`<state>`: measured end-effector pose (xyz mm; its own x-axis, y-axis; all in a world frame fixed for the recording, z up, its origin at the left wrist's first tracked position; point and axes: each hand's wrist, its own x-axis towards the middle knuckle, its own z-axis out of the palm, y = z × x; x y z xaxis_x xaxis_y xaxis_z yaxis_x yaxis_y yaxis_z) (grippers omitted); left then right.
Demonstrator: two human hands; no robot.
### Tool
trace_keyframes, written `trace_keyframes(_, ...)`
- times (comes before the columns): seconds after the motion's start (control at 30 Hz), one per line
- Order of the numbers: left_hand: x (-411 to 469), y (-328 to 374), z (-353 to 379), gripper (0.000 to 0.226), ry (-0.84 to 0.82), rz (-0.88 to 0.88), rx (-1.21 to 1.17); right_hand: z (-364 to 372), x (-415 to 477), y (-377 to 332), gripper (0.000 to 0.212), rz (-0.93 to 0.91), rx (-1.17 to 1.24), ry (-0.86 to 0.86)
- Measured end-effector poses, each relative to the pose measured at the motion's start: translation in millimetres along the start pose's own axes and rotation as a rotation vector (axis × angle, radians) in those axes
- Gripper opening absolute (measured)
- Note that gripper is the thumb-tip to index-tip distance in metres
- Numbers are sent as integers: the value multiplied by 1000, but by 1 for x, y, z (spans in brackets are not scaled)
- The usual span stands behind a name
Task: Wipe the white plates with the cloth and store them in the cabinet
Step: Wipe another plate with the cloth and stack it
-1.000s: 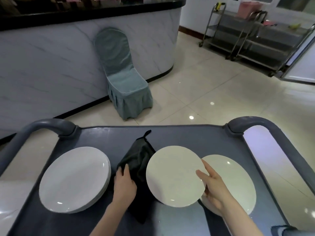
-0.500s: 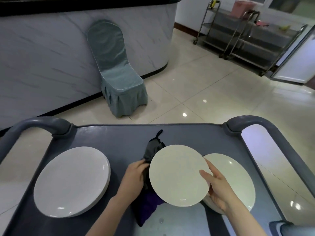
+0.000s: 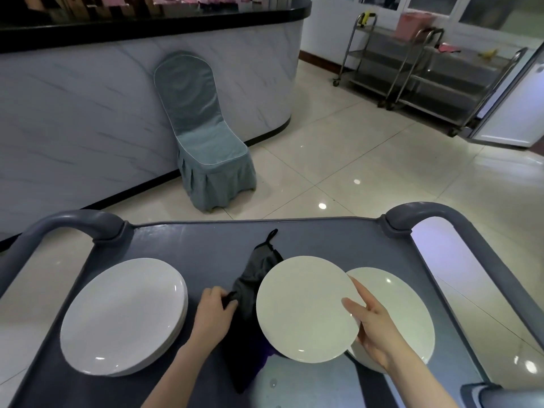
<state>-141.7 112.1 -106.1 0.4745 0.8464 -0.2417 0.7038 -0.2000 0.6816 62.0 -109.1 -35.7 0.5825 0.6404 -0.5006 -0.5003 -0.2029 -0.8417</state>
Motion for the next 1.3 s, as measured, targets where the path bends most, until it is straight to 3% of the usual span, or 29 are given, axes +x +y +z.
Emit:
trace_keyframes(0.13, -8, 30, -30, 14, 127, -125, -389, 0, 1, 1, 42, 0, -7, 1)
trace_keyframes(0.23, -17, 58, -63, 9, 266, -30, -589, 4, 2, 2, 43, -16, 4, 7)
trace_keyframes(0.37, -46, 98, -83, 9, 188, 224, -673, 15, 3, 7, 44, -17, 83, 29)
trace_keyframes(0.43, -64, 111, -72, 15, 1, 346, -613, 22, 4, 9, 46, -22, 115, 38)
trace_keyframes(0.53, -81, 103, -37, 36, -385, 447, -230, 33, 3, 6, 46, -43, 154, 49)
trace_keyframes(0.6, -81, 81, -17, 39, -247, 638, 90, 38, 0, 2, 44, -62, 165, 39)
trace_keyframes(0.67, -82, 69, -8, 39, -119, 789, 228, 41, -3, 0, 42, -74, 198, 46)
trace_keyframes(0.87, -87, 73, 14, 47, -193, 869, 567, 55, -18, 6, 43, -97, 223, 75)
trace_keyframes(1.0, -66, 88, 14, 48, -125, 865, 558, 70, -31, 6, 41, -131, 177, 7)
trace_keyframes(1.1, -42, 84, 0, 59, -125, 613, 483, 67, -33, -6, 43, -176, 148, 20)
trace_keyframes(1.2, -37, 61, -11, 72, -32, 618, 439, 55, -32, -21, 45, -217, 178, 69)
trace_keyframes(1.3, -58, 49, -11, 48, 67, 780, 319, 49, -31, -26, 46, -223, 222, 100)
